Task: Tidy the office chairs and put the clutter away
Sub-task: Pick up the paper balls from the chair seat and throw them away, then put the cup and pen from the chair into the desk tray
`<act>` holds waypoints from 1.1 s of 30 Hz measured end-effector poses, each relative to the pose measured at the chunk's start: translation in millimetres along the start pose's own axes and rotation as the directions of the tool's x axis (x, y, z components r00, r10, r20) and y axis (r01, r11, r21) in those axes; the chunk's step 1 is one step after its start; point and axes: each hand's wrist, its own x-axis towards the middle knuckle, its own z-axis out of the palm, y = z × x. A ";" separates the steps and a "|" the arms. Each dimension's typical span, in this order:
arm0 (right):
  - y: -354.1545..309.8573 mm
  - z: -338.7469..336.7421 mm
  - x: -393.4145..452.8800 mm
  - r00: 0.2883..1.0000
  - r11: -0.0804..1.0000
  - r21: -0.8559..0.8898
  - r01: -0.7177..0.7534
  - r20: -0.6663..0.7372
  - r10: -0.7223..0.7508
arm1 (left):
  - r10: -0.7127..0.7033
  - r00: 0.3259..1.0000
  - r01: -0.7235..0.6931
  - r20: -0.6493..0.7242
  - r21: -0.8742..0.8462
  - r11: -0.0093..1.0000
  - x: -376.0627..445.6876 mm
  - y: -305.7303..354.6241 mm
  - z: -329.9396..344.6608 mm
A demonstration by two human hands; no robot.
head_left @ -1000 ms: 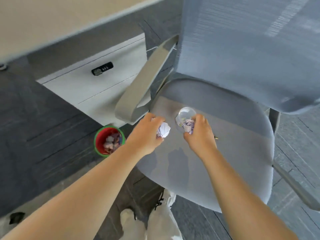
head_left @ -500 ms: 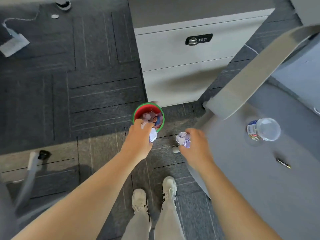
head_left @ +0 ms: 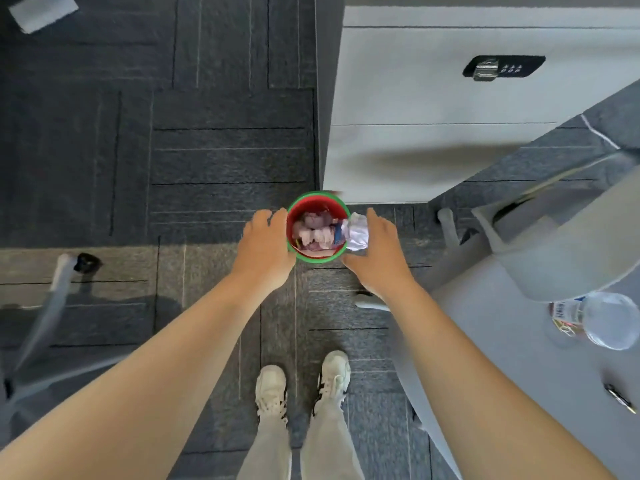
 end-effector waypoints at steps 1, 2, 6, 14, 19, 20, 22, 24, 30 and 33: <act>-4.4 0.7 1.2 0.999 1.000 -0.007 0.008 0.037 -0.008 | 0.002 1.000 -0.003 0.015 0.005 1.000 -3.8 -3.9 -2.5; -7.6 0.9 0.4 0.998 1.000 -0.028 0.013 0.063 -0.011 | 0.006 1.000 -0.007 0.030 0.015 1.000 -7.6 -7.0 -5.4; -7.7 -7.2 -22.0 0.999 0.997 -0.083 -0.011 0.033 0.014 | 0.044 0.997 -0.047 0.071 0.050 0.998 -26.6 -5.3 -18.1; 33.7 -41.7 -117.5 0.962 0.974 0.083 -0.212 -0.155 0.223 | 0.318 0.937 -0.337 0.148 0.130 0.933 -93.7 49.3 -25.6; 90.8 -77.2 -180.3 0.875 0.917 0.203 -0.343 -0.285 0.391 | 0.472 0.845 -0.512 0.251 0.126 0.850 -127.5 111.1 -6.8; 104.6 -83.6 -190.8 0.854 0.904 0.215 -0.370 -0.305 0.422 | 0.499 0.824 -0.542 0.268 0.121 0.832 -133.5 125.5 -0.7; 132.7 -94.6 -208.1 0.810 0.875 0.249 -0.416 -0.336 0.481 | 0.538 0.784 -0.594 0.309 0.123 0.795 -144.0 152.6 15.1; 159.6 -103.9 -218.4 0.767 0.845 0.282 -0.454 -0.358 0.532 | 0.560 0.750 -0.631 0.352 0.127 0.766 -148.1 177.8 35.4; 238.9 -121.9 -206.7 0.730 0.812 0.298 -0.501 -0.358 0.582 | 0.543 0.752 -0.635 0.372 0.189 0.749 -138.0 249.8 104.0; 273.0 -128.8 -182.8 0.741 0.810 0.263 -0.524 -0.329 0.586 | 0.561 0.757 -0.645 0.336 0.243 0.725 -123.6 282.3 133.1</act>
